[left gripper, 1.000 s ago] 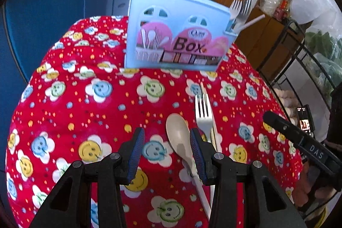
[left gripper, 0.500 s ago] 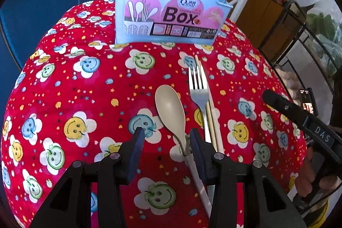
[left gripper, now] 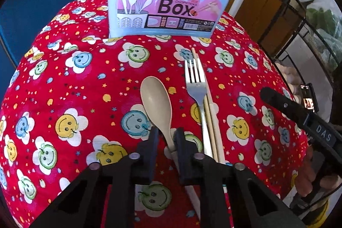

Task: Organize utensils
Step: 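Close the left tool on the handle of the wooden spoon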

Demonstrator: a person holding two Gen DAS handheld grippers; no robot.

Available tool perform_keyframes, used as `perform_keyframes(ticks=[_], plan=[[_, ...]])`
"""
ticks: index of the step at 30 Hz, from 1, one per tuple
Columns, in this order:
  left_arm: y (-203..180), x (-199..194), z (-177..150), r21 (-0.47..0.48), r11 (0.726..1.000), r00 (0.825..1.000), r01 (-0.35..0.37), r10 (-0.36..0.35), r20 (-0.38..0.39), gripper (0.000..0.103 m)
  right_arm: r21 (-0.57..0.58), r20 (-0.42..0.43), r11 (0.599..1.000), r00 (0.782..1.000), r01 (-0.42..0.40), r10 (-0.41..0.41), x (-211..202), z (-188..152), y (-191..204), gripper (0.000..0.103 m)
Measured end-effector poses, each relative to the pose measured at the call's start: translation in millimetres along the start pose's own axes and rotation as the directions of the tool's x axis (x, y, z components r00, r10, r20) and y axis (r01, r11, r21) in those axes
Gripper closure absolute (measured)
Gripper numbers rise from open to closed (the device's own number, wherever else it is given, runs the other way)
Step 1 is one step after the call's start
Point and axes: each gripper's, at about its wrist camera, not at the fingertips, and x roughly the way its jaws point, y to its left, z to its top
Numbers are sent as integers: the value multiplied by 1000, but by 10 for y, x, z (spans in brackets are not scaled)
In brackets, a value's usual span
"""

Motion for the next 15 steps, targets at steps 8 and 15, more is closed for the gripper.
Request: perform_keyframes(ticks=[8, 15], plan=[[167, -23, 44, -71, 996, 997, 63, -60, 38, 96, -41, -42, 999, 999, -11, 9, 72, -10, 135, 59], [323, -176, 100, -97, 992, 990, 74, -62, 124, 96, -76, -107, 996, 994, -37, 29, 207, -39, 336, 59]])
